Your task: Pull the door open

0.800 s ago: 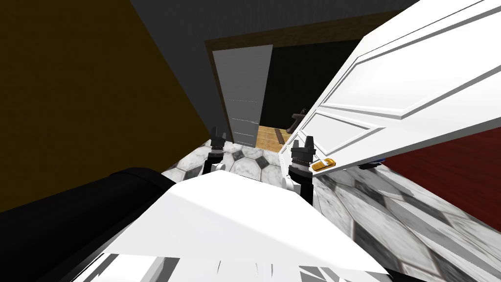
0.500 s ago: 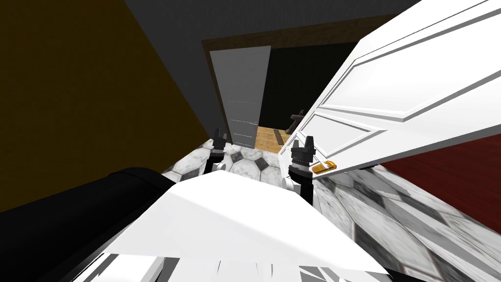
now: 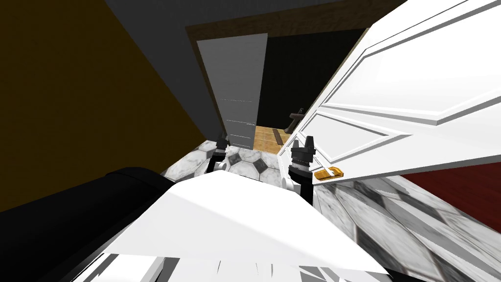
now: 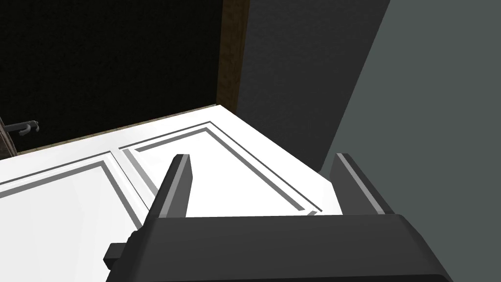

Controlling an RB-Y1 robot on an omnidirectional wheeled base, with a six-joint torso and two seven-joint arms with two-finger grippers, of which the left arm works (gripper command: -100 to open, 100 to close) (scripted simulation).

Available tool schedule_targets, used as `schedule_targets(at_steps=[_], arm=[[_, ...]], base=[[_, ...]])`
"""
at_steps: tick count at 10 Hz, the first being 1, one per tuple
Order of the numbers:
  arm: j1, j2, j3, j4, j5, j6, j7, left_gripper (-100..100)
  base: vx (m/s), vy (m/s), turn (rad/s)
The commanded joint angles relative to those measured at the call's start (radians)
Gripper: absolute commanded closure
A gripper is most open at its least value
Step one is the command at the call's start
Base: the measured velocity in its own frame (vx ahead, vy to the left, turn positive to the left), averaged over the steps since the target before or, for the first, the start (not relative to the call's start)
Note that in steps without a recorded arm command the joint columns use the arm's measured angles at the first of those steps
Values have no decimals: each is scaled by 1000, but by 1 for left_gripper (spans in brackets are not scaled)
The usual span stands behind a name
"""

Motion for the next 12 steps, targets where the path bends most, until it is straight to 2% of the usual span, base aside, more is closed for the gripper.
schedule_targets(at_steps=[1, 4, 5, 7, 8, 12], arm=[[-9, 7, 0, 28, 1, 6, 5, -100], [-31, 20, 6, 77, 3, 15, 13, -100], [-47, 29, 11, 111, 5, 21, 18, -100], [-64, 37, 15, 146, 7, 27, 24, -100], [-81, 46, 19, 183, 9, 34, 30, -100], [-116, 63, 28, 258, 13, 48, 42, -100]], base=[[148, -24, -35], [104, -6, -33], [123, -15, -61], [121, -22, -48], [142, -7, -81], [123, -19, -43]])
